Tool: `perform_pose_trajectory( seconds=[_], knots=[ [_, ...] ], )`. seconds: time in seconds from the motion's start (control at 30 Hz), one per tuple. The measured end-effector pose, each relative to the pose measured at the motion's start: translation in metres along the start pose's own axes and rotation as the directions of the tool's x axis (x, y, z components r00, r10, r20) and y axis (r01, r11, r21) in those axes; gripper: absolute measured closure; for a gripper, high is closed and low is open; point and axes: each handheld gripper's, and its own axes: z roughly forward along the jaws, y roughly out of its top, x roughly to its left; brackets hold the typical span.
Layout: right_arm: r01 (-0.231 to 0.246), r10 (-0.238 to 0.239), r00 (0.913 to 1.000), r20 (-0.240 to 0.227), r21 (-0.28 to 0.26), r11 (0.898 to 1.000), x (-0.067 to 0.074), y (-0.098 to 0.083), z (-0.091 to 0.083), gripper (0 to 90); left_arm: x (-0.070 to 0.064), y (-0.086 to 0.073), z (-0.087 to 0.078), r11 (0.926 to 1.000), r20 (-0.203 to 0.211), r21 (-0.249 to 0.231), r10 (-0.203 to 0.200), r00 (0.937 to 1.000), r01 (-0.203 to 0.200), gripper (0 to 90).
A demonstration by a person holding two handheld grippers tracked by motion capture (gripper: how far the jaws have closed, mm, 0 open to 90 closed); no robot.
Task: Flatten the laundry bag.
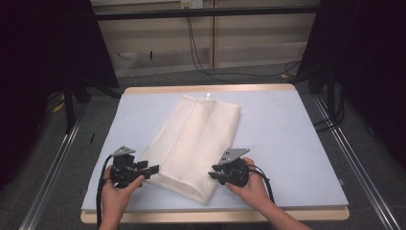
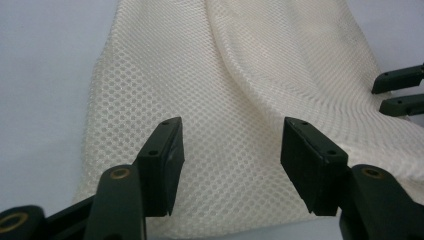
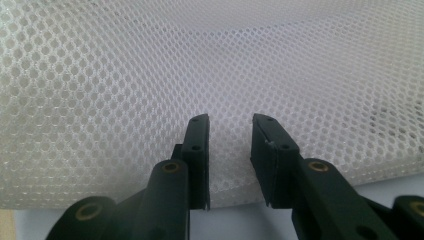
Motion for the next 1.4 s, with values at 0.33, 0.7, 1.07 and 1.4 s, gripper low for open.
perform_pose_trajectory(
  seconds=[0.33,0.7,1.07,1.4],
  knots=[
    [0.019,-0.019,0.9985,0.052,0.001,1.0,0.009,-0.004,-0.004,68.8,-0.004,0.013,0.01,1.0,-0.027,0.001,0.004,0.9996,-0.004,37.1],
    [0.012,-0.011,0.9975,0.07,-0.015,1.0,0.011,-0.007,-0.004,68.3,-0.009,0.025,0.021,0.9997,-0.013,0.007,0.024,0.9996,-0.024,34.9],
    [0.014,-0.012,0.9974,0.071,-0.031,0.999,0.011,-0.008,-0.004,67.6,-0.015,0.025,0.041,0.9987,0.046,0.051,0.005,0.9989,-0.007,36.2],
    [0.002,0.001,0.9966,0.082,-0.038,0.999,0.009,-0.009,-0.003,60.2,-0.027,0.022,0.059,0.9945,0.089,0.1,0.024,0.9958,-0.033,55.0]
  ],
)
